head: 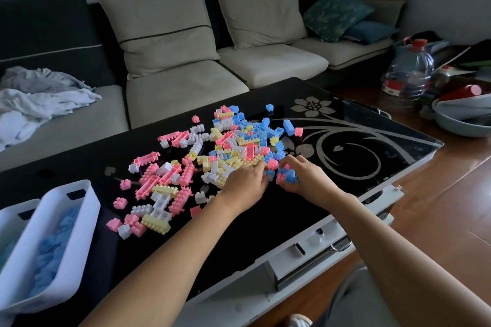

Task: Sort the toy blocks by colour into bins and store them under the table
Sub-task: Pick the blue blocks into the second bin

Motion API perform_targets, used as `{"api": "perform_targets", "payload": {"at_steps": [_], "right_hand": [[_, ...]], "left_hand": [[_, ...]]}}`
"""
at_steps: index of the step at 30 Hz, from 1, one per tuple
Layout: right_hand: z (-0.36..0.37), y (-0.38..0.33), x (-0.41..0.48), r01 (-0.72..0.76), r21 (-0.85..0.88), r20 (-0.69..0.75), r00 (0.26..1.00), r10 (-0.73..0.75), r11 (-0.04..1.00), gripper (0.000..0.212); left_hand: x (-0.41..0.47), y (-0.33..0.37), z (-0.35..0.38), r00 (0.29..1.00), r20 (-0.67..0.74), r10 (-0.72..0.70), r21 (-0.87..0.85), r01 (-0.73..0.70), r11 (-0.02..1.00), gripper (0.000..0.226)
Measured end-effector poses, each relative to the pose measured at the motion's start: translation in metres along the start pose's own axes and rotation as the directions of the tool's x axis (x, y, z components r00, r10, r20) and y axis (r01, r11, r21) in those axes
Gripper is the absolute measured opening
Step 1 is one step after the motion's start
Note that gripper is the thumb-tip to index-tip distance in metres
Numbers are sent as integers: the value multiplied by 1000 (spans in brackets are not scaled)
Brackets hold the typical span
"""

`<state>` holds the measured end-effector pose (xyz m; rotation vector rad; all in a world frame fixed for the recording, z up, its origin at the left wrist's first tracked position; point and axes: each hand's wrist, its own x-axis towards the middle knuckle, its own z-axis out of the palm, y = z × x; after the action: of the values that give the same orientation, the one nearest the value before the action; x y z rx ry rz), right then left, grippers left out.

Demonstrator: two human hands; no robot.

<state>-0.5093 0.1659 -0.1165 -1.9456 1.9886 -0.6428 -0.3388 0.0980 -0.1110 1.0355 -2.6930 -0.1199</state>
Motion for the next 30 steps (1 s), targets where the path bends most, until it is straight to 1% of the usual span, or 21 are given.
{"api": "perform_targets", "payload": {"at_steps": [2,6,10,12,14,15,17,18,19,20,21,22,23,24,25,26,27,28,29,30], "right_hand": [[-1,1,-1,-1,15,-15,1000,1,1000,37],[-3,4,1,-18,-1,29,999,19,1000,30],[-2,3,3,-27,-26,55,998,29,999,28],[-2,2,4,-2,-39,47,999,3,999,28],[-2,2,4,10,-29,42,999,-9,1000,29],[-3,3,3,-4,11,39,999,3,1000,29],[-7,3,1,-66,150,13,998,65,986,28],[-11,2,0,-107,241,-18,993,114,965,28],[-16,1,-1,-148,380,-44,983,178,913,28],[-21,1,-2,-184,574,-37,968,249,798,29],[-25,2,-2,-208,775,18,951,308,597,32],[-28,3,-2,-214,916,95,938,333,341,33],[-31,5,-2,-217,972,177,926,333,87,34],[-33,5,-3,-224,966,254,916,311,-128,34],[-33,3,-3,-233,926,316,909,273,-297,35],[-33,0,-3,-237,877,358,903,238,-419,36],[-32,-4,-3,-239,837,383,898,215,-492,39],[-31,-10,-2,-243,814,398,895,201,-527,40],[-30,-16,-1,-258,810,407,894,189,-527,38],[-29,-23,0,-285,816,422,889,180,-503,35]], "left_hand": [[1,2,0,998,67,19,42,-22,999,31],[4,4,-5,996,85,31,74,-38,997,28],[4,3,-5,992,115,55,38,-59,998,42],[6,4,-2,992,116,58,58,-65,996,39],[9,7,-1,992,116,45,78,-54,996,30],[10,8,-1,993,116,37,73,-46,996,26],[10,9,-4,996,90,23,29,-25,999,23],[9,9,-5,998,63,-1,-8,2,1000,24],[8,10,-8,998,34,-44,-66,46,997,25],[7,11,-11,994,15,-108,-155,109,982,25],[5,12,-16,981,11,-196,-275,191,942,24],[4,15,-20,954,49,-297,-425,289,858,23],[3,15,-24,906,134,-402,-625,392,675,23],[3,13,-28,841,271,-468,-815,459,354,24],[2,11,-34,782,429,-453,-890,451,-66,23],[0,8,-40,750,554,-361,-811,388,-437,23],[-5,4,-45,756,601,-258,-679,314,-663,26],[-11,-1,-47,774,605,-189,-575,261,-775,30],[-18,-5,-50,794,590,-145,-508,226,-831,35],[-24,-10,-52,809,576,-118,-467,206,-860,39]]}}
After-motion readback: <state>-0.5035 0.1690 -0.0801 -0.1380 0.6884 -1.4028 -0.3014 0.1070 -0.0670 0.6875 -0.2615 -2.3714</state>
